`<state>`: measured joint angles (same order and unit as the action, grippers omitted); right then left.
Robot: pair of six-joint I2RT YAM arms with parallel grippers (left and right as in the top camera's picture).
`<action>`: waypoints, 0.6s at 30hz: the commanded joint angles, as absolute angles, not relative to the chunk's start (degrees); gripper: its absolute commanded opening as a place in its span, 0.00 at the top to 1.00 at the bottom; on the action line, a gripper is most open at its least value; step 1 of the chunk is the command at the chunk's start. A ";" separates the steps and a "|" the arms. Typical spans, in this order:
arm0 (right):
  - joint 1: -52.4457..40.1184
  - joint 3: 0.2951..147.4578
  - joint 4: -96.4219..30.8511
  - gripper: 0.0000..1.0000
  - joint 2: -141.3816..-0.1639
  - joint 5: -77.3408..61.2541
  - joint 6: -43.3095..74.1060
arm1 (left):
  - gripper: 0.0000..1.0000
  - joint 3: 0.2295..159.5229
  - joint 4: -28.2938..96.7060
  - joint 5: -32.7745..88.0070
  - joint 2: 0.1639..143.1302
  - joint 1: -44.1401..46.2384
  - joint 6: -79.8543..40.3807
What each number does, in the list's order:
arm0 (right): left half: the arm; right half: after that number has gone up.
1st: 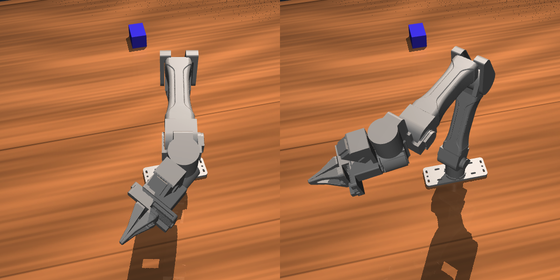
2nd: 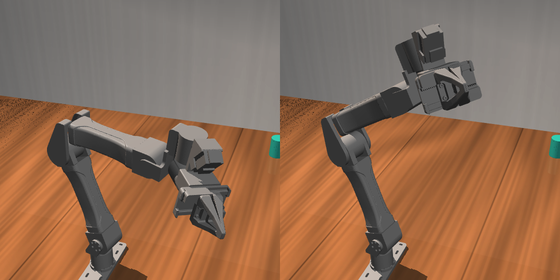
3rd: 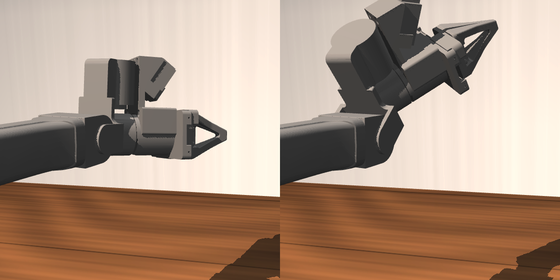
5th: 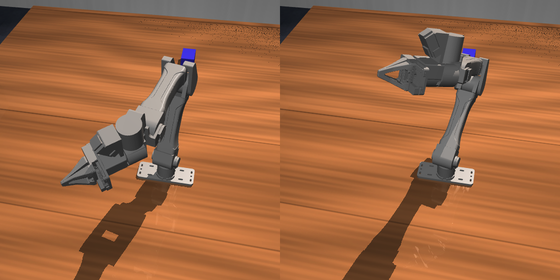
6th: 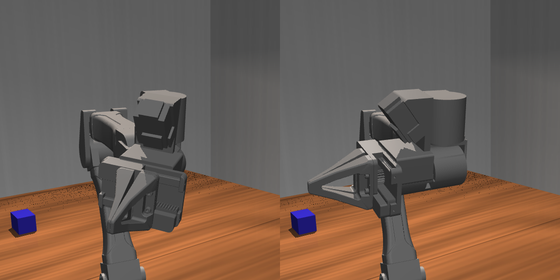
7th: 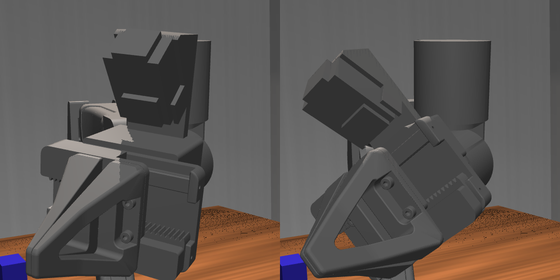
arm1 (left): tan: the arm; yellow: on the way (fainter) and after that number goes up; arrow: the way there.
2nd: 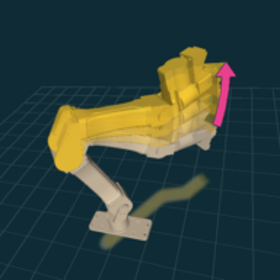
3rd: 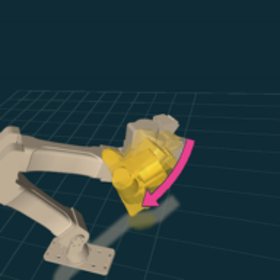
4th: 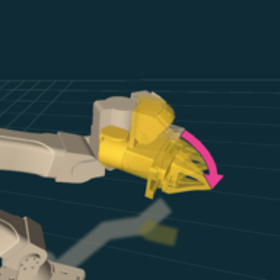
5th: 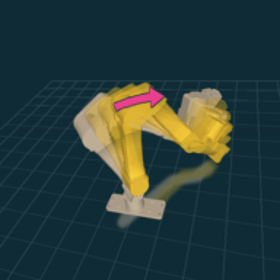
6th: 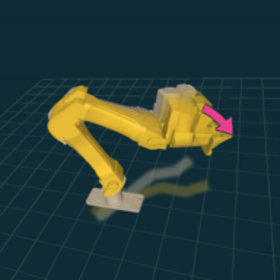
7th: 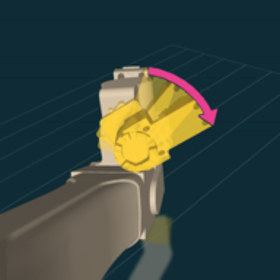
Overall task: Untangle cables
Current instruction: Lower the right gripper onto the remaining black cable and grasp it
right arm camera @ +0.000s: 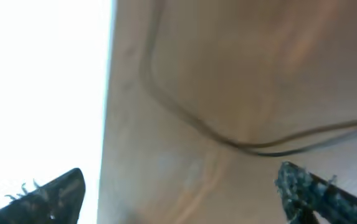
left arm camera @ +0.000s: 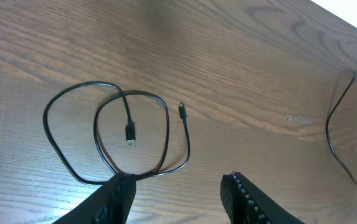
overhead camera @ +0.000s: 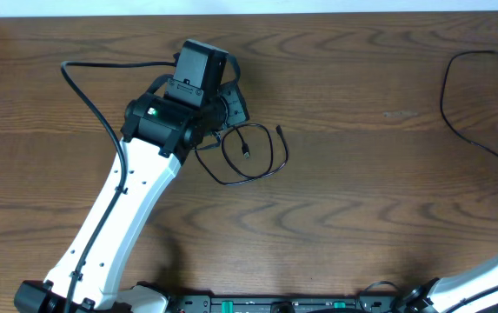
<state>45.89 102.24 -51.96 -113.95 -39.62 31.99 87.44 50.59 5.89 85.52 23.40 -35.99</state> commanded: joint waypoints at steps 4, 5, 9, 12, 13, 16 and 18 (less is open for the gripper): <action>41.12 102.24 -53.80 0.15 -113.47 -58.67 20.25 | 0.50 87.55 49.36 5.93 85.67 23.09 -26.98; 39.18 102.24 -54.89 0.16 -113.47 -58.57 17.76 | 0.50 87.55 49.10 5.96 85.67 22.79 -25.28; 31.70 102.24 -57.14 0.17 -113.47 -55.18 12.56 | 0.49 87.55 49.12 5.96 85.67 19.99 -24.18; 24.73 102.24 -57.78 0.17 -113.49 -48.93 11.88 | 0.46 87.55 49.80 5.96 85.67 16.86 -23.97; 21.91 102.24 -57.93 0.17 -113.49 -46.02 11.88 | 0.46 87.55 50.28 5.98 85.67 15.49 -23.49; 14.33 102.21 -58.22 0.17 -113.54 -38.50 11.90 | 0.46 87.55 51.90 5.96 85.67 12.71 -21.82; 8.56 102.21 -58.30 0.16 -113.56 -32.82 11.92 | 0.46 87.55 53.21 5.96 85.67 10.96 -21.19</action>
<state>15.29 102.21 -57.93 -113.95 -43.42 13.96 87.44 51.90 6.04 85.52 13.15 -24.01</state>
